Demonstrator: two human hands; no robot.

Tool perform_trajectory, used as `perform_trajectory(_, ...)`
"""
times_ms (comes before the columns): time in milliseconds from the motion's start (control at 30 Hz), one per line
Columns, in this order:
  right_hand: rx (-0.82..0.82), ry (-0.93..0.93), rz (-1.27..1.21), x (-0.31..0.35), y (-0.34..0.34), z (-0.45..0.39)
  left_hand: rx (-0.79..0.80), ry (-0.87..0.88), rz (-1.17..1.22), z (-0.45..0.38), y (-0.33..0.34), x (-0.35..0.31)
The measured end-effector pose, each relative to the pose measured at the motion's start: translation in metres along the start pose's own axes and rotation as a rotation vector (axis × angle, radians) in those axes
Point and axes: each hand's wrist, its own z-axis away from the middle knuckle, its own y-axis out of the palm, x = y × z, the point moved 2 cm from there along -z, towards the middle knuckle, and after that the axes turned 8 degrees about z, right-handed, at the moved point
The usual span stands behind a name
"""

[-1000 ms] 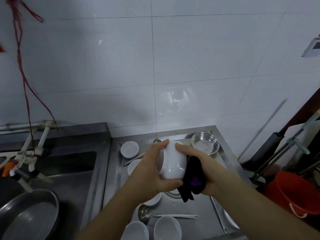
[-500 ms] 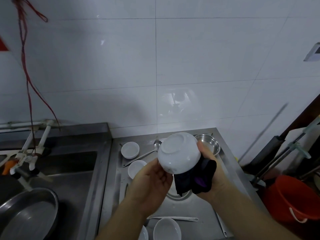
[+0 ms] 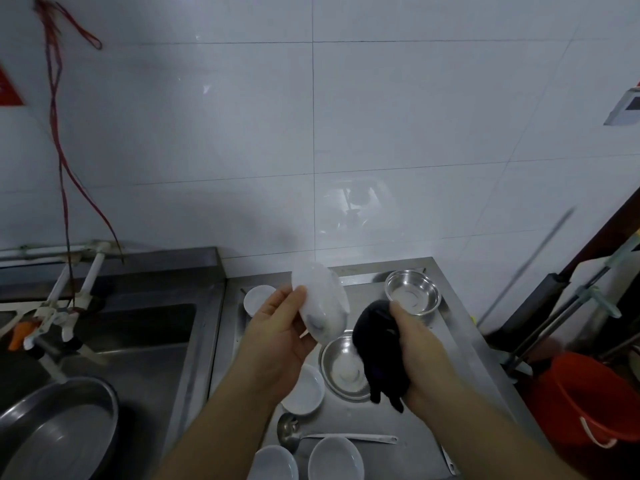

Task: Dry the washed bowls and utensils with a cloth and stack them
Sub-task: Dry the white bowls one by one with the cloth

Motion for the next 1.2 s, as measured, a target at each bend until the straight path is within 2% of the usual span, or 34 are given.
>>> perform_trajectory(67, -0.05, -0.226, 0.095, 0.017, 0.002, 0.005, -0.004, 0.034, -0.193, 0.003, -0.003, 0.001)
perform_trajectory(133, -0.035, -0.532, 0.207, 0.037, 0.009, 0.017, 0.039, 0.045, -0.299, 0.008, -0.001, 0.004)
perform_trajectory(200, 0.062, -0.878, 0.413, 0.049, 0.017, 0.03, 0.132, 0.036, -0.335, 0.013, 0.003, 0.007)
perform_trajectory(300, 0.236, -1.309, 0.914, 0.044, 0.024, 0.031, 0.261, 0.019, -0.339, 0.025, 0.014, 0.005)
perform_trajectory(367, 0.295, -1.422, 1.01, 0.042, 0.025, 0.026, 0.294, 0.027, -0.336, 0.03, 0.013, 0.005)
perform_trajectory(433, 0.296, -1.368, 0.961, 0.045, 0.026, 0.021, 0.332, 0.027, -0.339, 0.034, 0.011, 0.005)
perform_trajectory(500, 0.273, -1.229, 0.867, 0.048, 0.027, 0.016, 0.365, 0.038, -0.334, 0.034, 0.006, 0.007)
perform_trajectory(700, 0.347, -0.54, 0.231, 0.058, 0.031, -0.003, 0.466, 0.107, -0.388, 0.039, 0.007, 0.003)
perform_trajectory(933, 0.375, 0.049, -0.105, 0.03, 0.031, 0.002, 0.468, 0.23, -0.413, 0.042, 0.009, 0.008)
perform_trajectory(1067, 0.42, 0.189, -0.239, 0.022, 0.03, 0.011, 0.502, 0.294, -0.584, 0.043, 0.011, 0.013)
perform_trajectory(1133, 0.41, 0.156, -0.214, 0.028, 0.026, 0.009, 0.5, 0.295, -0.606, 0.044, 0.013, 0.015)
perform_trajectory(1200, 0.369, 0.089, -0.152, 0.038, 0.021, 0.003, 0.427, 0.226, -0.485, 0.043, 0.015, 0.013)
